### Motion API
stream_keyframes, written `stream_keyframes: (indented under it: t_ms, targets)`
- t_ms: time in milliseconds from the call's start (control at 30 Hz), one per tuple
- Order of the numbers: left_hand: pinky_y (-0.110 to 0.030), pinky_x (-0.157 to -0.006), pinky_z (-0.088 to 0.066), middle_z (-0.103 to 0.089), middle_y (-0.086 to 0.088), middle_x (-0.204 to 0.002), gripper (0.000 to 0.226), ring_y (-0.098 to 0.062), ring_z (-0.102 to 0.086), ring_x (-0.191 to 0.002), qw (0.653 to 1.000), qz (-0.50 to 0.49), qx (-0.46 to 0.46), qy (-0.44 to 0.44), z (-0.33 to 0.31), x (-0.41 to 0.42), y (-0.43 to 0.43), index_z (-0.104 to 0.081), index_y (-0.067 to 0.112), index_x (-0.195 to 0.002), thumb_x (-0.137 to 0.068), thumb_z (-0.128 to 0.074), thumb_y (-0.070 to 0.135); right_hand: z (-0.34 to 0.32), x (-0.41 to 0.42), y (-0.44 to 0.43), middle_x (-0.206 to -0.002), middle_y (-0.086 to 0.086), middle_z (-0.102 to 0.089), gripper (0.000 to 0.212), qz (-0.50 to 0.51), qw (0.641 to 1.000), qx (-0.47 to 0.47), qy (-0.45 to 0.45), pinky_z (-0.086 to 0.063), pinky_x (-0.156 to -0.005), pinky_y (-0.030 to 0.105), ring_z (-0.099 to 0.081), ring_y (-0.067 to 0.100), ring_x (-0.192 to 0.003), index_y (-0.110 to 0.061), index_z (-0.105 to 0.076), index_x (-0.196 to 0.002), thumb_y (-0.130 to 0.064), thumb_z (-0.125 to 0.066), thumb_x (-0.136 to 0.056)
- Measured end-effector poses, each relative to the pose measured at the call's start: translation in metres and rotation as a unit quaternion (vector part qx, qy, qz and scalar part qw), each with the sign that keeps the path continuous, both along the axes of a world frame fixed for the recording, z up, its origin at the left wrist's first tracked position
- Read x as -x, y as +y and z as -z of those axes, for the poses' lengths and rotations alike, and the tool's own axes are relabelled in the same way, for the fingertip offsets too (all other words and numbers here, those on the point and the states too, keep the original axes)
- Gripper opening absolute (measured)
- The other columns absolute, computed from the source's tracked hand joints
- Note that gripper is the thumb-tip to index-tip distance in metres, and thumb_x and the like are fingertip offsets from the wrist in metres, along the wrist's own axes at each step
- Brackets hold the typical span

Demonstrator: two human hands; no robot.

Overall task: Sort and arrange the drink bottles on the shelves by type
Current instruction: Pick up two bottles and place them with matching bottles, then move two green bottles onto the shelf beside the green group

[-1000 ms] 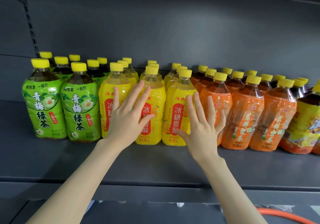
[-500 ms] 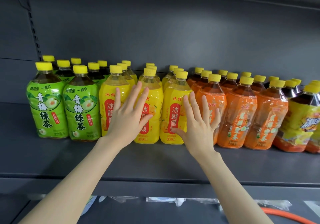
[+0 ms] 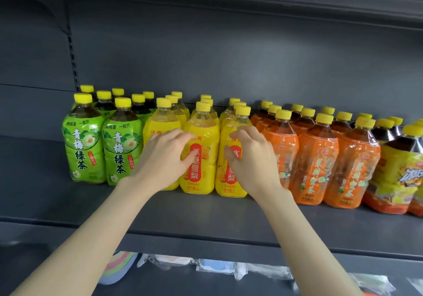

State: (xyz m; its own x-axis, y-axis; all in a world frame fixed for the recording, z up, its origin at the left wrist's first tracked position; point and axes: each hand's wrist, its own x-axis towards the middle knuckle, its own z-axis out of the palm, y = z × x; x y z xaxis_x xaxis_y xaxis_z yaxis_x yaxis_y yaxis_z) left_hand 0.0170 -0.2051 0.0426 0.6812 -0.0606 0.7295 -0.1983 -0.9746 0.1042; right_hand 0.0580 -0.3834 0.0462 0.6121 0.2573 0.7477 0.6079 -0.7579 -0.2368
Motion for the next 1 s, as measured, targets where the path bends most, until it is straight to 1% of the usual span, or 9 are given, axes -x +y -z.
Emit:
stream_keyframes:
  t_ms: [67, 200, 333, 533, 633, 733, 800, 900, 1000]
  targets:
    - [-0.029, -0.072, -0.043, -0.065, 0.000, -0.113, 0.034, -0.017, -0.056, -0.075, 1.000, 0.006, 0.009, -0.019, -0.009, 0.018, 0.008, -0.064, 0.017, -0.117, -0.090, -0.058, 0.035, -0.014, 0.012, 0.016, -0.122, 0.006, -0.061, 0.029, -0.042, 0.999, -0.030, -0.002, -0.050, -0.082, 0.040, -0.060, 0.028, -0.105, -0.010, -0.064, -0.117, -0.024, -0.060, -0.093]
    - [-0.033, -0.068, -0.054, -0.071, 0.002, -0.092, 0.034, -0.019, -0.066, -0.078, 0.999, -0.011, 0.016, -0.048, -0.028, 0.056, 0.043, -0.068, 0.016, -0.105, -0.089, -0.052, 0.041, -0.036, 0.034, 0.056, -0.111, 0.004, -0.066, 0.025, -0.098, 0.993, -0.060, -0.009, -0.052, -0.078, 0.037, -0.063, 0.024, -0.099, -0.013, -0.066, -0.112, -0.028, -0.058, -0.093]
    - [-0.032, -0.062, -0.053, -0.070, 0.009, -0.081, 0.034, -0.013, -0.066, -0.068, 0.995, -0.053, 0.038, -0.075, -0.035, 0.105, 0.101, -0.069, 0.020, -0.098, -0.085, -0.047, 0.044, -0.040, 0.061, 0.113, -0.102, 0.002, -0.069, 0.018, -0.141, 0.987, -0.082, -0.003, -0.051, -0.075, 0.038, -0.064, 0.024, -0.092, -0.014, -0.068, -0.103, -0.026, -0.059, -0.092]
    - [-0.036, -0.071, -0.052, -0.069, 0.012, -0.086, 0.043, -0.014, -0.066, -0.080, 0.987, -0.111, 0.101, -0.058, -0.006, 0.193, 0.221, -0.068, 0.022, -0.098, -0.082, -0.039, 0.050, -0.008, 0.123, 0.236, -0.099, 0.001, -0.071, 0.017, -0.215, 0.967, -0.124, 0.061, -0.054, -0.077, 0.038, -0.066, 0.017, -0.088, -0.012, -0.069, -0.101, -0.024, -0.063, -0.090]
    - [-0.034, -0.075, -0.050, -0.067, 0.012, -0.092, 0.033, -0.011, -0.063, -0.083, 0.978, -0.132, 0.152, -0.062, 0.011, 0.235, 0.290, -0.068, 0.020, -0.103, -0.085, -0.054, 0.044, 0.011, 0.159, 0.310, -0.102, -0.003, -0.069, 0.017, -0.252, 0.953, -0.134, 0.102, -0.052, -0.080, 0.032, -0.064, 0.012, -0.092, -0.015, -0.068, -0.104, -0.024, -0.063, -0.091]
    - [-0.032, -0.082, -0.050, -0.066, 0.015, -0.095, 0.024, 0.000, -0.062, -0.089, 0.969, -0.123, 0.204, -0.072, 0.021, 0.261, 0.356, -0.065, 0.024, -0.106, -0.085, -0.063, 0.036, 0.018, 0.183, 0.378, -0.104, -0.006, -0.067, 0.019, -0.279, 0.941, -0.147, 0.125, -0.049, -0.082, 0.028, -0.061, 0.009, -0.094, -0.017, -0.067, -0.107, -0.026, -0.063, -0.091]
    - [-0.024, -0.086, -0.048, -0.066, 0.017, -0.097, 0.023, 0.005, -0.060, -0.093, 0.962, -0.112, 0.237, -0.076, 0.020, 0.272, 0.395, -0.063, 0.028, -0.107, -0.085, -0.065, 0.029, 0.016, 0.192, 0.419, -0.102, -0.008, -0.065, 0.019, -0.291, 0.934, -0.155, 0.134, -0.048, -0.083, 0.025, -0.060, 0.007, -0.095, -0.017, -0.067, -0.108, -0.025, -0.063, -0.091]
    - [-0.005, -0.084, -0.041, -0.066, 0.017, -0.096, 0.022, 0.008, -0.058, -0.094, 0.954, -0.105, 0.265, -0.089, 0.010, 0.281, 0.451, -0.063, 0.028, -0.106, -0.084, -0.065, 0.024, 0.007, 0.199, 0.480, -0.102, -0.010, -0.065, 0.020, -0.310, 0.923, -0.170, 0.152, -0.047, -0.083, 0.017, -0.060, 0.005, -0.096, -0.019, -0.067, -0.109, -0.025, -0.063, -0.091]
    - [-0.003, -0.082, -0.040, -0.067, 0.013, -0.094, 0.021, 0.004, -0.060, -0.092, 0.949, -0.100, 0.280, -0.107, 0.005, 0.280, 0.506, -0.064, 0.026, -0.104, -0.085, -0.066, 0.019, 0.000, 0.196, 0.538, -0.101, -0.012, -0.065, 0.019, -0.324, 0.916, -0.179, 0.158, -0.047, -0.084, 0.016, -0.061, 0.004, -0.097, -0.019, -0.067, -0.108, -0.024, -0.063, -0.091]
